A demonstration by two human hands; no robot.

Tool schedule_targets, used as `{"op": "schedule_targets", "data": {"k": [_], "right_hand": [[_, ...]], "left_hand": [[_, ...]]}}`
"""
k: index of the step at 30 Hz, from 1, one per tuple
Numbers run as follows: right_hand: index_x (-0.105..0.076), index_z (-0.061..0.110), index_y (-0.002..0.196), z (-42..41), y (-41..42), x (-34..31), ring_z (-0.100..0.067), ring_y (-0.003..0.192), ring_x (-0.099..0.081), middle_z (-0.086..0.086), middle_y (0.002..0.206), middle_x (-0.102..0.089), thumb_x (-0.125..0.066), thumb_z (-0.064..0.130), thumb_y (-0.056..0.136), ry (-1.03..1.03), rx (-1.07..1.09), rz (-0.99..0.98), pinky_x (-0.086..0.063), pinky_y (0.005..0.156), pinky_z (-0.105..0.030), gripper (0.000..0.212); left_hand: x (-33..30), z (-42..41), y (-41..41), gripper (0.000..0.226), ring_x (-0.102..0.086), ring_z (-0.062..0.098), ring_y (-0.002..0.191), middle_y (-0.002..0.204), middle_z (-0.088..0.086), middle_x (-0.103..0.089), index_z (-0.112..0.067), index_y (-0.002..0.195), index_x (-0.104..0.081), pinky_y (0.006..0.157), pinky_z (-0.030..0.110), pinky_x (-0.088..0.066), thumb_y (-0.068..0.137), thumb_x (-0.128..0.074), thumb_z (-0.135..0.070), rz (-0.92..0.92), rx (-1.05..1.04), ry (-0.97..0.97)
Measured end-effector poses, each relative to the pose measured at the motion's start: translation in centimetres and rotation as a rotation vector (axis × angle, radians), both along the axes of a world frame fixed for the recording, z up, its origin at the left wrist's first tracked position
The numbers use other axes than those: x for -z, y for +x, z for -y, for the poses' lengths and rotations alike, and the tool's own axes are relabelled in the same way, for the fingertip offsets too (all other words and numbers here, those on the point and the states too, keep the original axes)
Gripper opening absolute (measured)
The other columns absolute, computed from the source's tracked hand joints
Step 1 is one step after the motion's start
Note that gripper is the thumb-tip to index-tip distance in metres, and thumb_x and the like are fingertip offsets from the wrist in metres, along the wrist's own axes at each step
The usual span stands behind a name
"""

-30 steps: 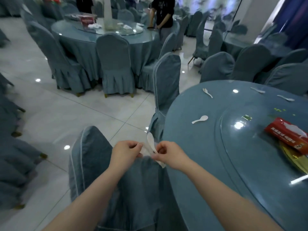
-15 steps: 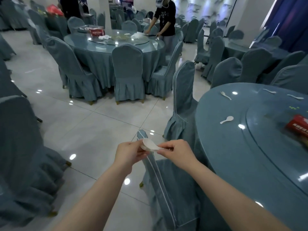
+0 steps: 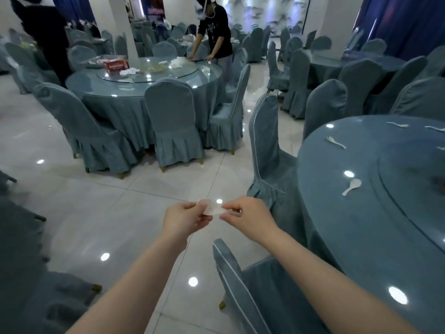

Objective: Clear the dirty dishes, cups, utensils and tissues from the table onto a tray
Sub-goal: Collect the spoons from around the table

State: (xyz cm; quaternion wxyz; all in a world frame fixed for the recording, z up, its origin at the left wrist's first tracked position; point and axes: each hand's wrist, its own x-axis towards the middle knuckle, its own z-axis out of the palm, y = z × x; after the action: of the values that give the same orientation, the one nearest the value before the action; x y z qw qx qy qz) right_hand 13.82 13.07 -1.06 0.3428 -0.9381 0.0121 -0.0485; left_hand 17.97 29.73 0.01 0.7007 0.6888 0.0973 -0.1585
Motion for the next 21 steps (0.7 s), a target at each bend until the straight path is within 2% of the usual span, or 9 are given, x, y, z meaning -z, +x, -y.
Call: {"op": "schedule_targets", "data": {"k": [4, 7, 10, 13, 15, 18, 21], "right_hand": [[-0.073, 0.026, 0.096, 1.1, 4.1, 0.0, -0.007, 0.072, -0.056, 0.009, 0.078, -0.064, -0.063, 0.038, 0.086, 0.044, 0.042, -0.01, -0.047, 0.067, -0.026, 0.018], [-0.071, 0.026, 0.096, 2.7, 6.2, 0.3, -0.008, 0.07, -0.057, 0.006, 0.076, -0.064, -0.061, 0.037, 0.088, 0.137, 0.101, -0.048, -0.044, 0.062, -0.017, 0.017], [-0.073, 0.018, 0.085, 3.5, 9.5, 0.5, -0.012, 0.058, -0.051, -0.005, 0.072, -0.066, -0.061, 0.034, 0.088, 0.283, 0.174, -0.079, -0.042, 0.058, -0.024, 0.02], [-0.074, 0.019, 0.081, 3.3, 13.5, 0.9, -0.001, 0.045, -0.042, 0.007, 0.059, -0.063, -0.064, 0.031, 0.089, 0.4, 0.3, -0.107, -0.035, 0.045, -0.017, 0.018], [-0.074, 0.021, 0.078, 2.9, 16.5, 0.6, -0.001, 0.048, -0.046, 0.007, 0.063, -0.065, -0.064, 0.028, 0.088, 0.392, 0.345, -0.131, -0.04, 0.049, -0.018, 0.016], [-0.073, 0.024, 0.076, 2.1, 21.5, 0.1, -0.01, 0.062, -0.053, -0.001, 0.072, -0.069, -0.065, 0.029, 0.088, 0.407, 0.402, -0.137, -0.048, 0.064, -0.027, 0.015], [-0.072, 0.029, 0.078, 1.6, 25.6, -0.2, -0.006, 0.065, -0.057, 0.009, 0.067, -0.067, -0.065, 0.03, 0.088, 0.417, 0.465, -0.121, -0.05, 0.067, -0.022, 0.012]], "left_hand": [[0.1, 0.4, 6.1, 0.012, -0.072, 0.016, 0.065, 0.073, 0.015, -0.071, -0.003, 0.083, -0.069, 0.054, 0.016, -0.053, 0.09, -0.061, -0.01, 0.034, -0.038, 0.017], [0.4, 0.8, 10.3, 0.014, -0.071, 0.014, 0.061, 0.067, 0.013, -0.07, -0.003, 0.081, -0.069, 0.053, 0.015, -0.052, 0.09, -0.06, -0.008, 0.022, -0.027, 0.017], [1.0, 1.6, 15.0, 0.017, -0.07, 0.013, 0.059, 0.065, 0.012, -0.068, -0.002, 0.076, -0.069, 0.053, 0.015, -0.053, 0.089, -0.058, -0.005, 0.036, 0.017, 0.006], [1.7, 2.0, 20.0, 0.016, -0.069, 0.014, 0.062, 0.072, 0.015, -0.065, 0.004, 0.08, -0.068, 0.056, 0.015, -0.053, 0.089, -0.057, -0.004, 0.033, 0.13, -0.024], [1.9, 2.0, 23.6, 0.014, -0.067, 0.015, 0.069, 0.077, 0.013, -0.065, 0.001, 0.084, -0.068, 0.062, 0.017, -0.055, 0.089, -0.06, -0.009, -0.001, 0.216, -0.073], [1.4, 2.4, 29.2, 0.011, -0.061, 0.013, 0.073, 0.079, 0.008, -0.063, -0.002, 0.093, -0.066, 0.065, 0.02, -0.054, 0.09, -0.062, -0.012, -0.115, 0.321, -0.244], [0.7, 3.6, 33.6, 0.016, -0.065, 0.013, 0.078, 0.084, 0.005, -0.069, -0.007, 0.097, -0.069, 0.062, 0.022, -0.054, 0.095, -0.055, -0.014, -0.159, 0.464, -0.274]]}}
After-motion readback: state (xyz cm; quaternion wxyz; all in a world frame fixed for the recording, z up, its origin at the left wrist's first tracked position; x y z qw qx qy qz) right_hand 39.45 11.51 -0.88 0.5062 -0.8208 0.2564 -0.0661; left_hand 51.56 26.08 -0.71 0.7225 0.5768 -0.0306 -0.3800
